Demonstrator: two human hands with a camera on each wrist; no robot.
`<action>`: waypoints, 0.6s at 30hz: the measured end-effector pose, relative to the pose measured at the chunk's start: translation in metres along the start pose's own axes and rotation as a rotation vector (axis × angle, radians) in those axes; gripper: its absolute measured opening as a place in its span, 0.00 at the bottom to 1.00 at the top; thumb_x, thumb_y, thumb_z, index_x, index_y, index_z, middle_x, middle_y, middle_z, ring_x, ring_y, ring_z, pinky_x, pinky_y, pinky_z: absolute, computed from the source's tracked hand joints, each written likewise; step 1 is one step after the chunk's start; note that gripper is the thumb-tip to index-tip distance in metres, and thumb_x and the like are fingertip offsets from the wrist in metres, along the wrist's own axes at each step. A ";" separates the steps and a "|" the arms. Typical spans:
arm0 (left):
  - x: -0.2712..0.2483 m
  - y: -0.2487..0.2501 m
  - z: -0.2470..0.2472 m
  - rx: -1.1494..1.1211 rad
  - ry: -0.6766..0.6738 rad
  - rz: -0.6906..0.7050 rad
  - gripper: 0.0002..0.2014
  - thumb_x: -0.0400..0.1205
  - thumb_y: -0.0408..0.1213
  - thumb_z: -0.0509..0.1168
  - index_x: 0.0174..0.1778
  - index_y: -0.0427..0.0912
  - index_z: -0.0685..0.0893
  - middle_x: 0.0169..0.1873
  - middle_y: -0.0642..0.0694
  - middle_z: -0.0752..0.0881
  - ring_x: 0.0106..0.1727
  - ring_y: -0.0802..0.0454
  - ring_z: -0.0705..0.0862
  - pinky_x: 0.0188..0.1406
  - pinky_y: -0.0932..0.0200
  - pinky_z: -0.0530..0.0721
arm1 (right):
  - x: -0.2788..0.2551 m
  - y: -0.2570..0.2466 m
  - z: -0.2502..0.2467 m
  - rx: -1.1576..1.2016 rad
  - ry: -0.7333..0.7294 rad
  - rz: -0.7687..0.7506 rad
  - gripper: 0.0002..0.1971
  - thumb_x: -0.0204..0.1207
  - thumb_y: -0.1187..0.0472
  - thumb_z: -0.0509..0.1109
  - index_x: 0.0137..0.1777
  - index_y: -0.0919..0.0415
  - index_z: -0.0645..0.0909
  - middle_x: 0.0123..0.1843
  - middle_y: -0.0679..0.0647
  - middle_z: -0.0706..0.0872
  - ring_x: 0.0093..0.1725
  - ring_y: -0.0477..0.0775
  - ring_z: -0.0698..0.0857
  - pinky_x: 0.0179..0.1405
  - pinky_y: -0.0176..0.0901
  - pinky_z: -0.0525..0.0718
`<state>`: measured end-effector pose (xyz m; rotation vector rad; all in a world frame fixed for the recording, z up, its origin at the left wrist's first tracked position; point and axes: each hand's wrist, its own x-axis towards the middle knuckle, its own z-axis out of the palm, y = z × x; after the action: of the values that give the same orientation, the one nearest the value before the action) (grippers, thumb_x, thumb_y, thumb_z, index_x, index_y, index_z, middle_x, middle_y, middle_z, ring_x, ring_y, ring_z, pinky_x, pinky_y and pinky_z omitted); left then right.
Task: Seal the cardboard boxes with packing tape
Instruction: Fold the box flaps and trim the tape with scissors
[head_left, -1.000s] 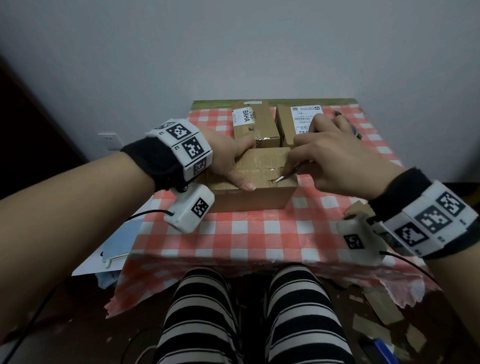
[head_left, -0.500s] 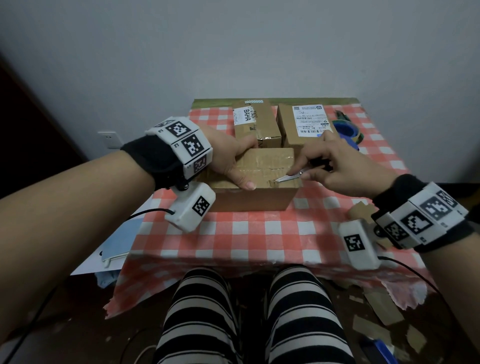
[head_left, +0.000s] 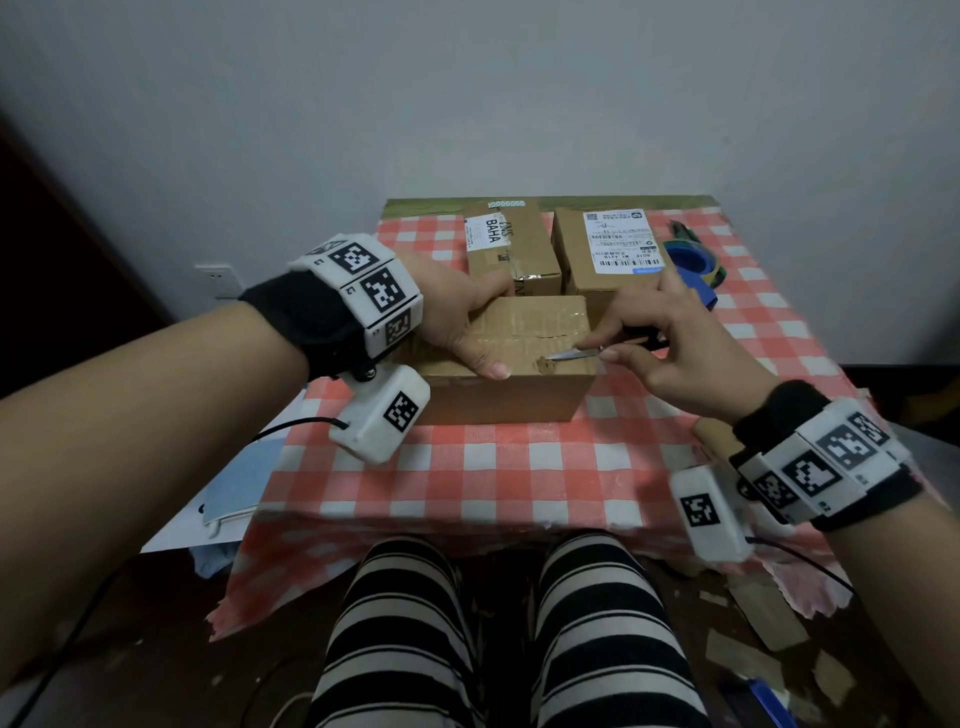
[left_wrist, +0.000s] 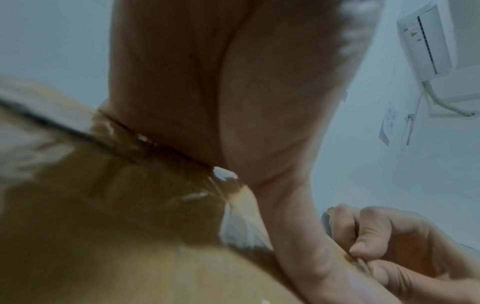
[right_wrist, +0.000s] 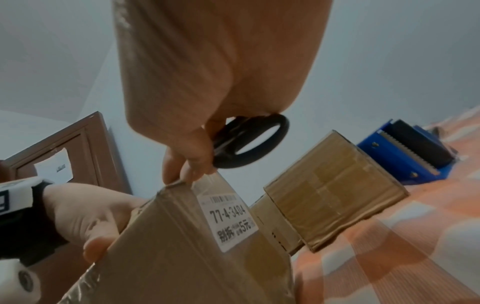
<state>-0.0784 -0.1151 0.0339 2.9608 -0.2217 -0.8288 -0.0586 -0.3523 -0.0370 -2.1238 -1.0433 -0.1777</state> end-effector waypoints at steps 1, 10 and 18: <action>0.000 0.000 0.000 0.003 -0.002 -0.002 0.42 0.70 0.60 0.72 0.75 0.50 0.60 0.55 0.47 0.78 0.56 0.46 0.78 0.55 0.53 0.76 | -0.001 0.000 0.001 0.014 0.008 0.007 0.14 0.71 0.58 0.72 0.44 0.31 0.82 0.39 0.29 0.82 0.49 0.49 0.70 0.49 0.48 0.69; 0.001 0.000 -0.001 -0.006 -0.019 -0.009 0.42 0.69 0.60 0.73 0.74 0.52 0.61 0.56 0.46 0.79 0.58 0.45 0.79 0.57 0.49 0.78 | -0.001 0.003 -0.006 -0.018 -0.001 0.060 0.21 0.74 0.64 0.77 0.44 0.29 0.82 0.40 0.24 0.81 0.49 0.41 0.69 0.52 0.53 0.68; 0.002 -0.002 -0.001 -0.022 -0.021 -0.008 0.40 0.70 0.59 0.73 0.73 0.53 0.61 0.55 0.48 0.79 0.56 0.47 0.79 0.52 0.53 0.75 | 0.003 -0.017 -0.023 -0.445 -0.041 -0.049 0.14 0.72 0.66 0.77 0.46 0.43 0.89 0.39 0.40 0.83 0.45 0.50 0.63 0.45 0.48 0.57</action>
<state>-0.0756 -0.1136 0.0333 2.9361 -0.2008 -0.8573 -0.0648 -0.3594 -0.0092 -2.5054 -1.1628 -0.4254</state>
